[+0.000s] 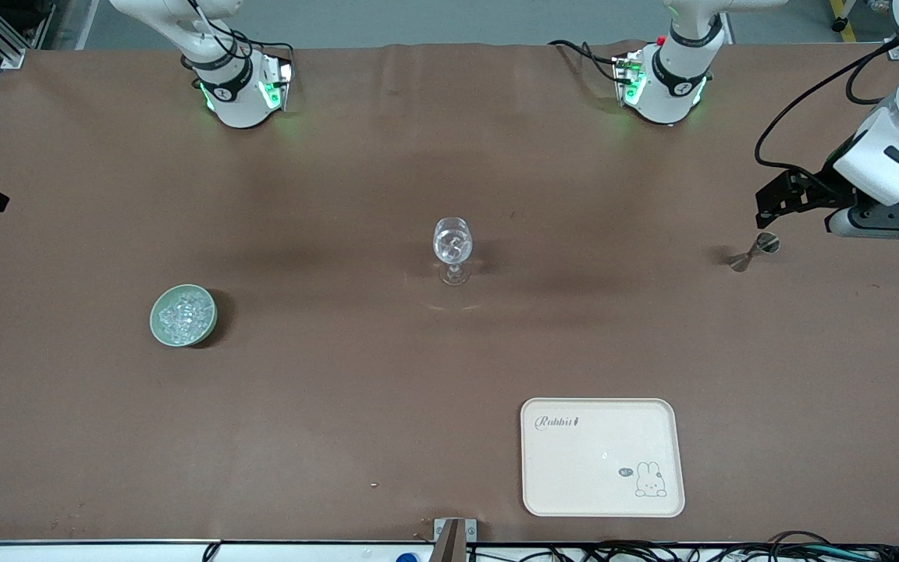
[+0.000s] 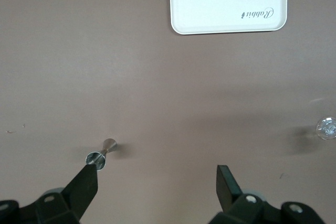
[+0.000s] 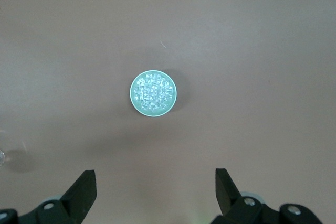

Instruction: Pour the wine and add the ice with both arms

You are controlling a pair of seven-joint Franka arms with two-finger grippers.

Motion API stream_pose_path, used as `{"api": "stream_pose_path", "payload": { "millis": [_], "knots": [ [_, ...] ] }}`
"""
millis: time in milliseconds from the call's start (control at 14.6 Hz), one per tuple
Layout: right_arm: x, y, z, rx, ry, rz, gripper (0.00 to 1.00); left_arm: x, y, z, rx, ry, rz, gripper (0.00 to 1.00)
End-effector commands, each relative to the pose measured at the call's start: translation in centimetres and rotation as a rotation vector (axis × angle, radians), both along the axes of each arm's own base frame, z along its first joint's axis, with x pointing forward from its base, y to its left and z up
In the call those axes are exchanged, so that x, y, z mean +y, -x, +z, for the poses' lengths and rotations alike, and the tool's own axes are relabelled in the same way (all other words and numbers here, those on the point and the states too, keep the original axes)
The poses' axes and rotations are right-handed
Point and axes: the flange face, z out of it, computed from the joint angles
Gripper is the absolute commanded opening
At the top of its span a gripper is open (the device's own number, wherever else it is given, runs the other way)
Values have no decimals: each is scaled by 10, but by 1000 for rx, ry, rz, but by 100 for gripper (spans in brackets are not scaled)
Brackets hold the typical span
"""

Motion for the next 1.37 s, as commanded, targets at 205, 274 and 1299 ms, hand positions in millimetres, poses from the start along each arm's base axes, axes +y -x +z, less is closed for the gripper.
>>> {"api": "stream_pose_path", "payload": {
  "millis": [205, 274, 1299],
  "knots": [
    [-2, 7, -15, 33, -12, 7, 100, 55, -11, -5, 9, -1, 104, 100],
    [-2, 5, -18, 31, -11, 7, 100, 73, -14, -10, 18, -1, 136, 100],
    [16, -15, -305, 40, -1, 44, 100, 369, 29, -268, 586, 534, 1209, 100]
  ]
}}
